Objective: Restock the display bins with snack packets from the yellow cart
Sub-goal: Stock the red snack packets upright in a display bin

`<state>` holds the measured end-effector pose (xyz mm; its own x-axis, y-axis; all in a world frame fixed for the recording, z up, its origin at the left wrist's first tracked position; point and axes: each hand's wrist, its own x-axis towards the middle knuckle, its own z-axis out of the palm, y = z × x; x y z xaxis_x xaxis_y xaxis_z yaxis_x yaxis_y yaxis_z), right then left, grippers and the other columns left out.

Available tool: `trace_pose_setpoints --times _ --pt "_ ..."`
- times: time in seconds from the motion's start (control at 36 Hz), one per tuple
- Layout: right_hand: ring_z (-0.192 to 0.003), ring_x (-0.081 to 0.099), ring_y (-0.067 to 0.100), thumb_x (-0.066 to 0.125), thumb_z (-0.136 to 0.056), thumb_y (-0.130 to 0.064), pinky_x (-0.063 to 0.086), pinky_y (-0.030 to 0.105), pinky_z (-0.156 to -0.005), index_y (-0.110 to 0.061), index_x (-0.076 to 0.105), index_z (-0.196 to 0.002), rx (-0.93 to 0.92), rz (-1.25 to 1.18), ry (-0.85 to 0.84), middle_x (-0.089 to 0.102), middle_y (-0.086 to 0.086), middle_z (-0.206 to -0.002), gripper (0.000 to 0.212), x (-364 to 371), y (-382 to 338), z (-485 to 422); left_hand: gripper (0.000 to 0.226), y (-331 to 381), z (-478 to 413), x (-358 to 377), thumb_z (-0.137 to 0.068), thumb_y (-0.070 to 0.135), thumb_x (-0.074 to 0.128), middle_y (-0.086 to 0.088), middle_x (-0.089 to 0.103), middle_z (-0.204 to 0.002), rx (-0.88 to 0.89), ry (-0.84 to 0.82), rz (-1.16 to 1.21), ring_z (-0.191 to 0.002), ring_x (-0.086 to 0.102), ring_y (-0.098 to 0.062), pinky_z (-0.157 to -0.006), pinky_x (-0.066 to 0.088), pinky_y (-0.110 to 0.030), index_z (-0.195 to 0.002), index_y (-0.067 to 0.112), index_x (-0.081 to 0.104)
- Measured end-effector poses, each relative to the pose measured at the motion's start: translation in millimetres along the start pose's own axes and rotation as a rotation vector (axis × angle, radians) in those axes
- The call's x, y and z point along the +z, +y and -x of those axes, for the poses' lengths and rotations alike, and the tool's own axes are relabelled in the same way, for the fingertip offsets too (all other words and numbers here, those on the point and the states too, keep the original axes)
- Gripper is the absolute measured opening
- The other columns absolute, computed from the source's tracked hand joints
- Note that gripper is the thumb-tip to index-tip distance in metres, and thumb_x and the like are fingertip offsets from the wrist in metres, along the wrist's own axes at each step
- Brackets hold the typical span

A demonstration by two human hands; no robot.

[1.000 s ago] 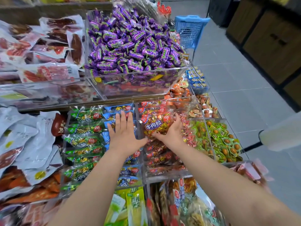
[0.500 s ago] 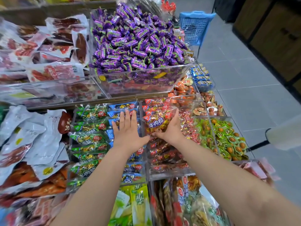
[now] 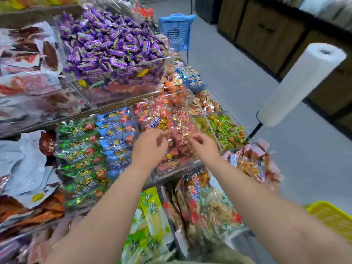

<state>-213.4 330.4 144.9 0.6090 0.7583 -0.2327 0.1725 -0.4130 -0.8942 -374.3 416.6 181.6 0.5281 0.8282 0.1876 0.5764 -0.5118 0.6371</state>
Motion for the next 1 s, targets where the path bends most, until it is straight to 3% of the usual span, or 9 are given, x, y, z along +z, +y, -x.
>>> trace_pose_setpoints --times 0.08,0.22,0.28,0.33,0.47,0.58,0.72,0.86,1.0 --pt "-0.079 0.058 0.01 0.056 -0.091 -0.012 0.045 0.015 -0.064 -0.025 0.063 -0.089 0.048 -0.082 0.122 0.063 -0.008 -0.086 0.015 -22 28 32 0.015 26 21 32 -0.089 0.018 0.06 0.011 0.059 -0.091 -0.004 -0.145 0.145 -0.082 0.053 -0.007 -0.073 0.038 -0.024 -0.1 0.019 0.071" --pt "-0.076 0.056 0.013 0.056 -0.089 -0.011 0.043 0.022 -0.065 -0.013 0.067 -0.102 0.264 -0.087 0.259 0.063 -0.002 -0.085 0.018 -65 90 97 0.011 64 64 100 -0.091 0.02 0.06 0.009 0.06 -0.078 -0.141 -0.576 0.248 -0.068 0.053 -0.006 -0.065 0.043 -0.026 -0.084 0.028 0.064" --pt "-0.076 0.055 0.015 0.056 -0.089 -0.009 0.042 0.016 -0.059 -0.01 0.068 -0.099 0.356 -0.092 0.3 0.061 0.001 -0.085 0.016 -83 117 129 0.015 74 85 127 -0.091 0.014 0.058 -0.005 0.06 -0.082 -0.286 -0.739 0.324 -0.075 0.054 -0.018 -0.072 0.047 -0.032 -0.078 0.02 0.062" --pt "-0.072 0.05 0.015 0.053 -0.09 -0.009 0.035 0.016 -0.05 -0.01 0.065 -0.082 0.47 -0.089 0.291 0.057 0.004 -0.078 0.014 -99 146 162 0.024 78 106 151 -0.093 0.009 0.053 -0.012 0.054 -0.078 -0.502 -0.862 0.422 -0.068 0.052 -0.021 -0.06 0.046 -0.026 -0.07 0.016 0.056" --pt "-0.04 0.041 0.004 0.046 -0.091 -0.007 0.029 0.014 -0.036 -0.016 0.047 -0.06 0.808 -0.252 0.318 0.045 0.001 -0.054 0.033 -130 217 249 0.015 78 151 190 -0.097 0.026 0.048 -0.003 0.058 -0.08 -0.851 -1.015 0.422 -0.069 0.056 -0.016 -0.06 0.045 -0.026 -0.086 0.019 0.055" --pt "-0.058 0.048 0.011 0.048 -0.092 -0.009 0.039 0.022 -0.054 -0.017 0.051 -0.074 1.021 -0.494 0.442 0.052 0.001 -0.071 0.02 -148 261 323 0.024 88 172 213 -0.1 0.032 0.042 -0.001 0.057 -0.074 -0.865 -1.055 0.341 -0.061 0.052 -0.015 -0.047 0.043 -0.02 -0.083 0.018 0.052" --pt "-0.06 0.046 0.014 0.046 -0.094 -0.007 0.031 0.024 -0.056 -0.013 0.047 -0.074 1.161 -0.702 0.54 0.048 0.004 -0.071 0.02 -165 303 407 0.018 111 204 247 -0.099 0.02 0.044 -0.013 0.06 -0.097 -0.867 -1.105 0.235 -0.093 0.057 -0.027 -0.092 0.042 -0.036 -0.09 0.009 0.054" --pt "-0.067 0.053 0.016 0.049 -0.093 -0.013 0.04 0.028 -0.067 -0.01 0.051 -0.086 1.245 -0.834 0.656 0.053 0.005 -0.079 0.008 -187 343 478 0.014 136 243 281 -0.096 0.018 0.048 -0.009 0.062 -0.09 -0.751 -1.185 0.008 -0.08 0.058 -0.023 -0.082 0.044 -0.033 -0.102 0.008 0.056" --pt "-0.075 0.055 0.019 0.049 -0.094 -0.015 0.042 0.03 -0.074 -0.009 0.053 -0.092 1.302 -0.855 0.711 0.056 0.008 -0.087 0.007 -224 375 515 0.015 164 275 311 -0.098 0.019 0.047 -0.011 0.061 -0.094 -0.683 -1.218 -0.095 -0.093 0.057 -0.028 -0.09 0.041 -0.036 -0.103 0.008 0.056"
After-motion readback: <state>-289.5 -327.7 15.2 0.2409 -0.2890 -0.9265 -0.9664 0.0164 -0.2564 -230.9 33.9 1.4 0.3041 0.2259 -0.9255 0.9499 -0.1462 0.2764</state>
